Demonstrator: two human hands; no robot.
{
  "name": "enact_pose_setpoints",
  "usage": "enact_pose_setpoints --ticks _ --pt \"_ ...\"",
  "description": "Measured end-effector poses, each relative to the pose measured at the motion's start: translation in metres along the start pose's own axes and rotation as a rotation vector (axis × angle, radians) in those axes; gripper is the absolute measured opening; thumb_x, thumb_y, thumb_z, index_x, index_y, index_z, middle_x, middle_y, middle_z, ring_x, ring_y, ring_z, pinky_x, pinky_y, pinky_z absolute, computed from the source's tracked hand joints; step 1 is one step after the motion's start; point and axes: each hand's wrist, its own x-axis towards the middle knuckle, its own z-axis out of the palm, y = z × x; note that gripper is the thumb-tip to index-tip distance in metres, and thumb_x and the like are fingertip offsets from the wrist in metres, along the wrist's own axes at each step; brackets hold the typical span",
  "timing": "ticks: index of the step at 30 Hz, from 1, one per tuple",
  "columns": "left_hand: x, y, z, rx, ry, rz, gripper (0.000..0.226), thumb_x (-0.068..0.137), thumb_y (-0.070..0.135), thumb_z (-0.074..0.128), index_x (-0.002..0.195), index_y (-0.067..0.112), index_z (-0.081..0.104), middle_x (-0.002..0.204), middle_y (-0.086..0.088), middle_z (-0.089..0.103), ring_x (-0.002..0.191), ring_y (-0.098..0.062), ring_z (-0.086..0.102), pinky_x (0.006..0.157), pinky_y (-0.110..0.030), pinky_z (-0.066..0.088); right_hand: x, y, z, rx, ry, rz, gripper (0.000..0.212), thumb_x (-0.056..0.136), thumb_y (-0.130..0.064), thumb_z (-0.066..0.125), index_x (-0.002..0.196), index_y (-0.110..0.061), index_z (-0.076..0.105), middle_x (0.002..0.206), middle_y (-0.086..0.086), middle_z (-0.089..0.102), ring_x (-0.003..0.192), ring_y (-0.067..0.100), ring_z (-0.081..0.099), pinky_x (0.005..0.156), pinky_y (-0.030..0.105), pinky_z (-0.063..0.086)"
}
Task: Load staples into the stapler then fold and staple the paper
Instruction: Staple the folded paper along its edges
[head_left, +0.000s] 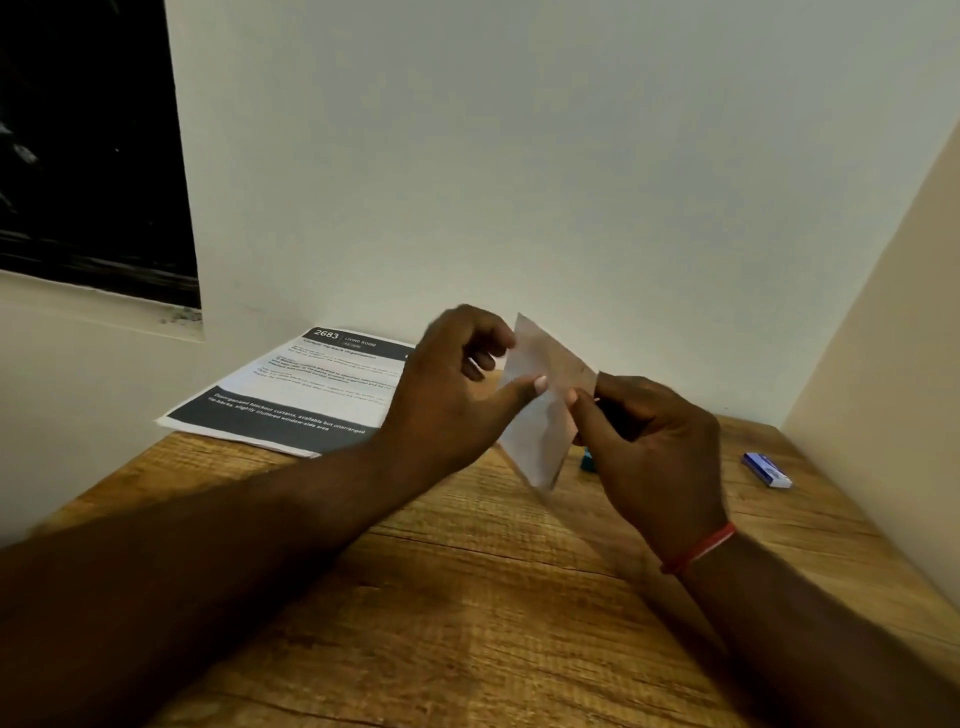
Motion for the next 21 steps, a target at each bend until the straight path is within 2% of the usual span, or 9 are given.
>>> enact_pose_setpoints --ticks 2,5,7,11,16,21 --pt "-0.006 0.009 0.005 -0.117 -0.083 0.022 0.029 0.091 0.037 0.095 0.109 0.028 0.074 0.101 0.011 0.078 0.094 -0.016 0.076 0.079 -0.025 0.062 -0.001 -0.005 0.001 -0.076 0.012 -0.126 0.017 0.101 -0.011 0.083 0.115 -0.020 0.087 0.101 -0.012 0.081 0.095 -0.003 0.076 0.076 0.018 0.063" --pt "-0.015 0.018 0.011 -0.273 -0.158 -0.035 0.017 0.095 0.036 0.092 0.107 0.031 0.081 0.104 0.009 0.085 0.102 -0.016 0.083 0.087 -0.023 0.065 -0.003 -0.009 0.004 -0.102 -0.013 -0.191 0.032 0.099 -0.001 0.080 0.129 -0.011 0.084 0.116 0.000 0.083 0.105 -0.004 0.074 0.086 0.015 0.061" --pt "-0.014 0.019 0.008 -0.293 -0.168 -0.055 0.013 0.096 0.038 0.090 0.106 0.034 0.082 0.104 0.009 0.086 0.103 -0.015 0.084 0.089 -0.024 0.066 -0.003 -0.011 0.004 -0.087 -0.027 -0.206 0.036 0.100 -0.002 0.081 0.135 -0.010 0.081 0.125 0.003 0.082 0.111 -0.005 0.073 0.091 0.014 0.060" --pt "-0.009 0.019 0.000 -0.282 -0.160 -0.066 0.001 0.103 0.040 0.083 0.102 0.040 0.083 0.100 0.014 0.086 0.099 -0.008 0.083 0.084 -0.017 0.061 -0.003 -0.013 0.004 -0.061 -0.051 -0.211 0.033 0.102 -0.013 0.080 0.136 -0.011 0.080 0.129 -0.002 0.080 0.112 -0.006 0.074 0.092 0.013 0.060" --pt "-0.007 0.020 -0.001 -0.309 -0.164 -0.063 0.010 0.108 0.036 0.078 0.103 0.042 0.083 0.099 0.014 0.086 0.098 -0.007 0.082 0.084 -0.016 0.059 -0.002 -0.013 0.004 -0.035 -0.046 -0.178 0.031 0.104 -0.019 0.077 0.134 -0.015 0.082 0.130 -0.009 0.079 0.117 -0.012 0.072 0.096 0.012 0.057" --pt "-0.007 0.018 -0.002 -0.384 -0.179 -0.128 0.017 0.113 0.020 0.071 0.106 0.023 0.085 0.096 0.009 0.087 0.095 -0.006 0.082 0.086 -0.018 0.060 -0.001 -0.013 0.002 -0.011 -0.055 -0.160 0.030 0.105 -0.019 0.076 0.135 -0.020 0.082 0.132 -0.013 0.078 0.124 -0.009 0.071 0.103 0.020 0.059"
